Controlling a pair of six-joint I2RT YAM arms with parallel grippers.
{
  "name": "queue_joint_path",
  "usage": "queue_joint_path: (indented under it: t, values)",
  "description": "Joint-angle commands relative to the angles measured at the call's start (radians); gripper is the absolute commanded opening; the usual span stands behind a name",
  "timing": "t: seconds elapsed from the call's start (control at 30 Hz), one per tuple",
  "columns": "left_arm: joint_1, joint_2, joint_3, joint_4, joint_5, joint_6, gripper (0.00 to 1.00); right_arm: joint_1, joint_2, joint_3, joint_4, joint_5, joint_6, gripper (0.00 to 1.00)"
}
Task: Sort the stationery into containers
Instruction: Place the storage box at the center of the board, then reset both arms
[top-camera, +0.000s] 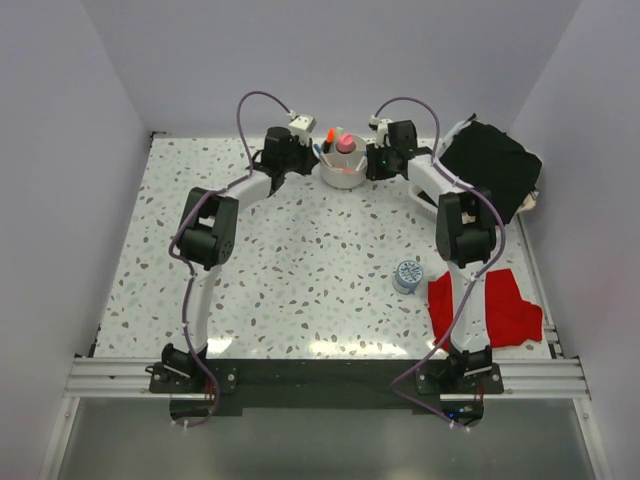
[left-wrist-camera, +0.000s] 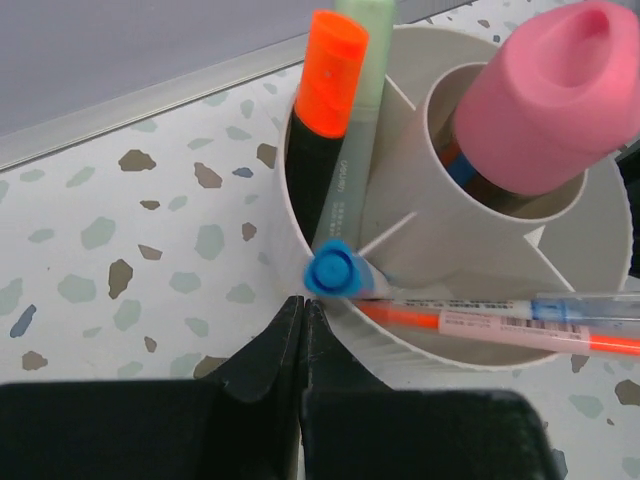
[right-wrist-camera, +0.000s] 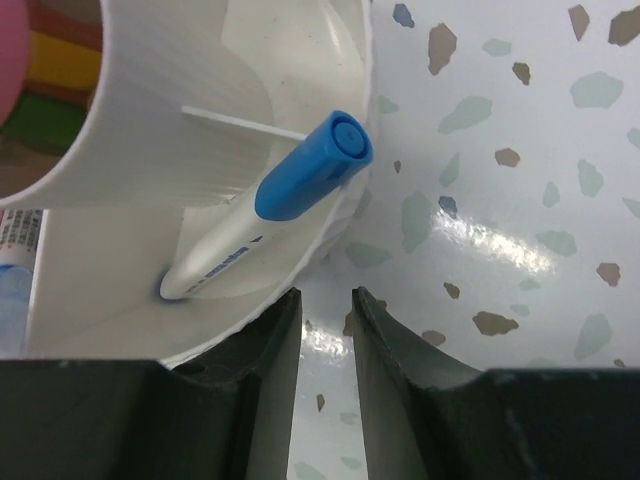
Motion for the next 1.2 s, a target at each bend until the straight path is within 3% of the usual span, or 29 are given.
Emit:
queue_joint_path:
  t: [0.0,0.23,0.5,0.67,0.77,0.83,0.87,0.93,0.97,1.07,1.13,1.17]
  values:
    - [-0.015,0.024,0.088,0.053,-0.022,0.044,0.0,0.057,0.045,0.1,0.084,-0.032,0.042,0.32]
    - [-0.005,0.056,0.146,0.058,-0.089,0.13,0.0,0.076,0.107,0.189,0.112,-0.014,0.044,0.33]
    - [0.015,0.035,0.125,0.035,-0.097,0.13,0.0,0.073,0.095,0.177,0.097,0.003,0.036,0.32]
    - [0.046,-0.071,0.047,-0.023,-0.089,0.108,0.0,0.056,0.017,0.125,0.046,-0.031,0.023,0.32]
    - [0.089,-0.201,-0.086,-0.075,-0.056,0.09,0.01,0.045,-0.085,0.038,-0.003,-0.032,-0.005,0.43]
    - [0.115,-0.308,-0.168,-0.091,-0.066,0.102,0.23,0.039,-0.145,-0.063,-0.006,-0.019,-0.051,0.53]
    - [0.119,-0.342,-0.235,-0.097,-0.08,0.114,0.42,0.031,-0.214,-0.099,0.001,-0.015,-0.063,0.56]
    - [0.127,-0.422,-0.29,-0.128,-0.106,0.192,0.61,0.028,-0.28,-0.206,0.032,-0.015,-0.092,0.64]
    - [0.126,-0.447,-0.338,-0.134,-0.129,0.214,1.0,0.024,-0.337,-0.238,0.043,-0.011,-0.099,0.66]
    - [0.123,-0.544,-0.441,-0.117,-0.23,0.243,1.0,0.018,-0.42,-0.332,0.083,0.029,-0.106,0.82]
    - [0.12,-0.603,-0.475,-0.115,-0.259,0.274,1.0,0.013,-0.491,-0.377,0.1,0.032,-0.109,0.88]
    - [0.121,-0.62,-0.496,-0.121,-0.264,0.28,1.0,0.008,-0.539,-0.401,0.094,0.029,-0.114,0.96]
